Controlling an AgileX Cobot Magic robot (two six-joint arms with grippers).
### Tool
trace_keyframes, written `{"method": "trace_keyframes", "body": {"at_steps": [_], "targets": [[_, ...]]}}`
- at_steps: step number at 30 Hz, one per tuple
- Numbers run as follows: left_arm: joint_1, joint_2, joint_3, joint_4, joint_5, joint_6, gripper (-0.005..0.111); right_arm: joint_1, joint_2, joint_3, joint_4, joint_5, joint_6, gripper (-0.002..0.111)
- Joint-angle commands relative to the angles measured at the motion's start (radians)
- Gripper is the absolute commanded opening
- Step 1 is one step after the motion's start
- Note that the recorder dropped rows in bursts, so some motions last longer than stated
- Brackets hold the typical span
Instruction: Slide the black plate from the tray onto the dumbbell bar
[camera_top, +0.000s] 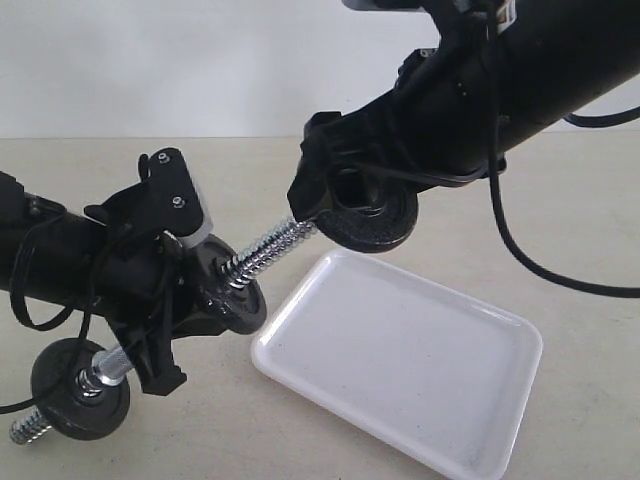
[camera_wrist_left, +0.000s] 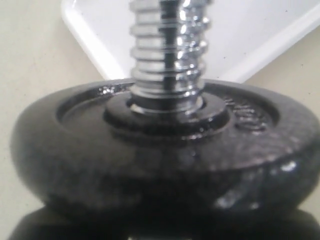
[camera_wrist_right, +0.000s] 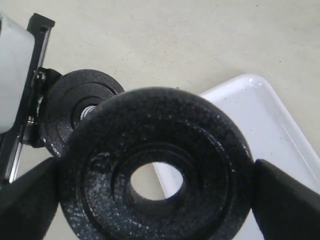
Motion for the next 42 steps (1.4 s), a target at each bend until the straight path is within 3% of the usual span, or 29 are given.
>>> {"method": "trace_keyframes", "body": {"at_steps": [1,23,35,42], "targets": [[-0.001,-0.044,-0.028,-0.201,-0.012,0.147,0.004,0.001,-0.021,-0.003,0.033,-0.048,-0.019,0.000],[-0.001,-0.044,-0.028,-0.540,0.130,0.455,0.004,0.001,-0.021,-0.003,0.064,-0.040,-0.023,0.000],[-0.001,-0.044,-0.028,-0.581,0.159,0.489,0.004,0.001,-0.019,-0.003,0.108,-0.040,-0.047,0.000],[-0.001,-0.044,-0.028,-0.687,0.211,0.562,0.004,0.001,-0.019,-0.003,0.218,-0.046,-0.129,0.000]]}}
